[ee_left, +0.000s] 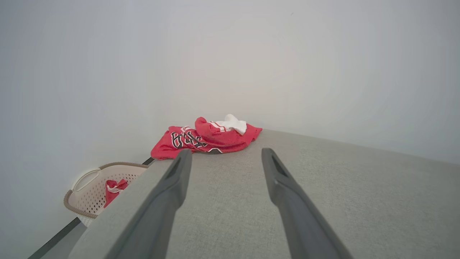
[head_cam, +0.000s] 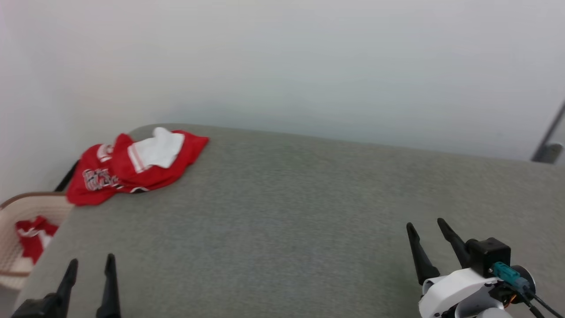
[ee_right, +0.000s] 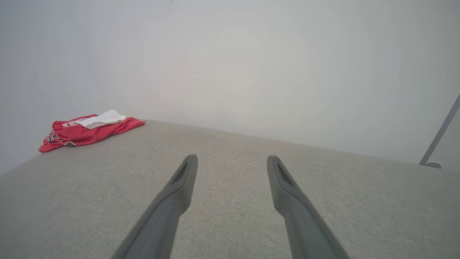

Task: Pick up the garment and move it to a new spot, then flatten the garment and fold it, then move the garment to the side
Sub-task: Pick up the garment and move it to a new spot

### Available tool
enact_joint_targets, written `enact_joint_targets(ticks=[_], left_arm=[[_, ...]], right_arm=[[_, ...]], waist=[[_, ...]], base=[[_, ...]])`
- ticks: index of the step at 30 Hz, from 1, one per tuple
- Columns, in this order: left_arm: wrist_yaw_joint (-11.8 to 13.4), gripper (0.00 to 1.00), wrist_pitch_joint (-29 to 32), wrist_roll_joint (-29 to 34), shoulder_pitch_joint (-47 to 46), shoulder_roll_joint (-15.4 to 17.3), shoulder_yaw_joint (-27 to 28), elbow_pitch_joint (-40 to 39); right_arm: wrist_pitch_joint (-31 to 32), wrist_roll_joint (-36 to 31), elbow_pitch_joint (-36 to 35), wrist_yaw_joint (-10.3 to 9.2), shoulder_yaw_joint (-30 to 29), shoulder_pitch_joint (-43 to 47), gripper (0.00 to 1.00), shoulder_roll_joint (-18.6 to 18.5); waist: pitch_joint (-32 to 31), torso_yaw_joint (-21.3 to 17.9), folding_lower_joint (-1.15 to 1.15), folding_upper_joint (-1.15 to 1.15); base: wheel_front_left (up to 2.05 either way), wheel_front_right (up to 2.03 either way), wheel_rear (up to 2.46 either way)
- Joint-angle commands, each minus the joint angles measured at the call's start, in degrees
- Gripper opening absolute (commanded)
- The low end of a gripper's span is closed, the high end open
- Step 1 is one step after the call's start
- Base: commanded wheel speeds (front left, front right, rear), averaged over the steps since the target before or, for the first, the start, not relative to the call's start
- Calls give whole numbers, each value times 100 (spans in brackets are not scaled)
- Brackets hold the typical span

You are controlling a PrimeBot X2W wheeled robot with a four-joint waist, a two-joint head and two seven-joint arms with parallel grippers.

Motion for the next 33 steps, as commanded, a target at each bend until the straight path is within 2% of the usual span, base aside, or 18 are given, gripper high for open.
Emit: enact_joint_targets(ticks=[1, 9, 17, 26, 33], left_arm=[[53, 100, 44, -58, 92, 21, 54, -41], [188, 100, 238, -209, 214, 39, 193, -218], [129, 100, 438, -382, 199, 37, 151, -308], [-164, 100, 1060, -660, -550, 431, 50, -234], [-447, 100, 1700, -1179, -1575, 948, 1, 203]], right_arm=[[-36, 100, 21, -8, 62, -9, 100, -2], [-110, 182, 120, -8, 260, -62, 100, 50], [-152, 203, 210, -8, 293, -102, 100, 58], [-63, 161, 122, -8, 319, -233, 100, -60], [66, 61, -148, -8, 308, -440, 100, -160]], waist=[[-127, 351, 0, 0], [-199, 796, 0, 0], [-166, 955, 0, 0], [191, 643, 0, 0], [806, 197, 0, 0]], base=[[0, 0, 0], [0, 0, 0], [0, 0, 0], [0, 0, 0], [0, 0, 0]])
